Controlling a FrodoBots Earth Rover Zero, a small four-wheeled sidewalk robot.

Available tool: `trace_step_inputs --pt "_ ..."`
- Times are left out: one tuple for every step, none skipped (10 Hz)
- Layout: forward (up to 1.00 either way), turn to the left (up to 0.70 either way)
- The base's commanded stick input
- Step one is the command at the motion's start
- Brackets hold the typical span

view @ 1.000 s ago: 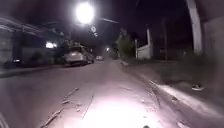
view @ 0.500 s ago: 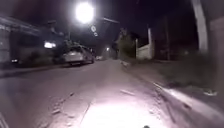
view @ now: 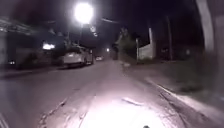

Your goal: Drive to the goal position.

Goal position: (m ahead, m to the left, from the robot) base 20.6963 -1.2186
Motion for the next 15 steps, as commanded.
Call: trace_step_inputs --pt "0.70 0.00" --pt "0.70 0.00" --pt "0.70 0.00" --pt "0.70 0.00" --pt "0.70 0.00" --pt "0.70 0.00" --pt "0.70 0.00" --pt "0.70 0.00" --pt "0.70 0.00" --pt "0.70 0.00" --pt "0.70 0.00" --pt "0.70 0.00" --pt "0.70 0.00" --pt "0.70 0.00" --pt "0.70 0.00"
